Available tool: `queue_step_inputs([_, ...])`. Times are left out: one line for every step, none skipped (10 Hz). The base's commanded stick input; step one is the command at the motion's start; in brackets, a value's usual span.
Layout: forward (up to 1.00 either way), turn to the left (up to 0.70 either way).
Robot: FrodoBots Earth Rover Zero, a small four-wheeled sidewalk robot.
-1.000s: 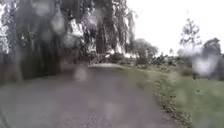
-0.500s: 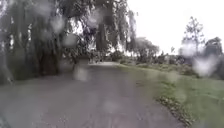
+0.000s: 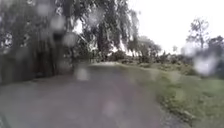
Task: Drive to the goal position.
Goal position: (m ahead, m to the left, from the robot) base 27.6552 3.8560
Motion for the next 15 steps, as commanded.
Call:
queue_step_inputs([1.0,0.0])
queue_step_inputs([1.0,0.0])
queue_step_inputs([1.0,0.0])
queue_step_inputs([1.0,0.0])
queue_step_inputs([1.0,0.0])
queue_step_inputs([1.0,0.0])
queue_step_inputs([1.0,0.0])
queue_step_inputs([1.0,0.0])
queue_step_inputs([1.0,0.0])
queue_step_inputs([1.0,0.0])
queue_step_inputs([1.0,0.0])
queue_step_inputs([1.0,0.0])
queue_step_inputs([1.0,0.0])
queue_step_inputs([1.0,0.0])
queue_step_inputs([1.0,0.0])
